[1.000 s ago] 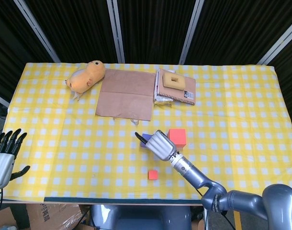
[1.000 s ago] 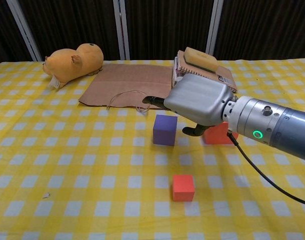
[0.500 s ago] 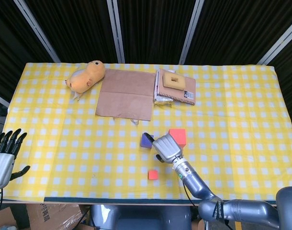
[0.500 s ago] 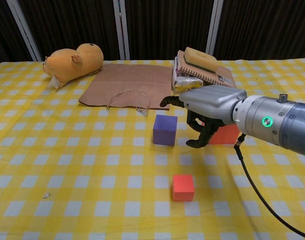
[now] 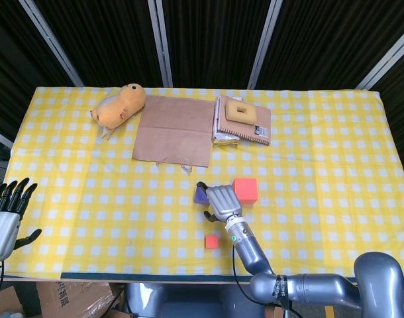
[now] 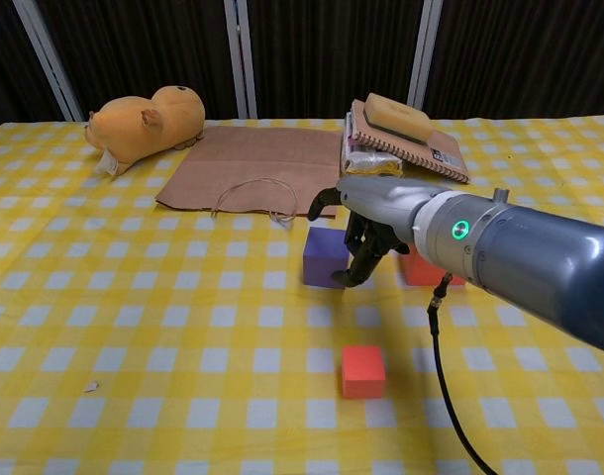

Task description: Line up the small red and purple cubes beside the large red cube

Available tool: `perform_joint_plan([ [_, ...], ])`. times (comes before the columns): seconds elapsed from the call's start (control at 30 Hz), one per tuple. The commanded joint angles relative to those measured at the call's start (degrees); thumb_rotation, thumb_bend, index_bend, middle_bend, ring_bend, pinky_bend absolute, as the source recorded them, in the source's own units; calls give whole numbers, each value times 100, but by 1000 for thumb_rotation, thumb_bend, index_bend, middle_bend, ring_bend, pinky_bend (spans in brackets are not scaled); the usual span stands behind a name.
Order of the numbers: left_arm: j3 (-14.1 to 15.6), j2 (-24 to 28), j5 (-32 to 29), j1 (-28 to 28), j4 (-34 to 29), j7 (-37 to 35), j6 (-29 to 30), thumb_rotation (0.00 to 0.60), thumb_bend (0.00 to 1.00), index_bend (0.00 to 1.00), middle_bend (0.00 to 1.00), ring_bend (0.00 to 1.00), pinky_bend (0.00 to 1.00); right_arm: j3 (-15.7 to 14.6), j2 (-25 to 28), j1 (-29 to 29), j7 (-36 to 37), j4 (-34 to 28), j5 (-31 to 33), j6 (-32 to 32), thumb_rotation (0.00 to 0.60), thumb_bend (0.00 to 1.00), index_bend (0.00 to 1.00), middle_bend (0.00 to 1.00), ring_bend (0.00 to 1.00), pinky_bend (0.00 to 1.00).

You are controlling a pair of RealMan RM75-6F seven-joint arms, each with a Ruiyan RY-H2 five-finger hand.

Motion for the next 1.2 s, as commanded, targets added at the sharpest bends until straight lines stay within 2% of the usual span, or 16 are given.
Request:
perform_joint_plan([
  [0.03,0,0,0,0,0,0,0,600,20,0,0,0,0,1,-82,39,90,90,-113,110,600,385,206,845,898,798],
  [0.5,0,0,0,0,0,0,0,600,20,0,0,0,0,-131,-342,138,162,507,44,189,600,385,215,844,898,798],
  [0.63,0,0,0,0,0,0,0,600,20,0,0,0,0,-151,-428,160,221,657,2,183,600,386,267,845,899,797],
  [0.87,0,0,0,0,0,0,0,600,20,0,0,0,0,-177,-551,166,361,855,-139,196,600,385,451,860,911,798],
  [1.2,0,0,0,0,0,0,0,600,20,0,0,0,0,-96,-452,197,358,843,-368,318,600,386,480,862,912,798],
])
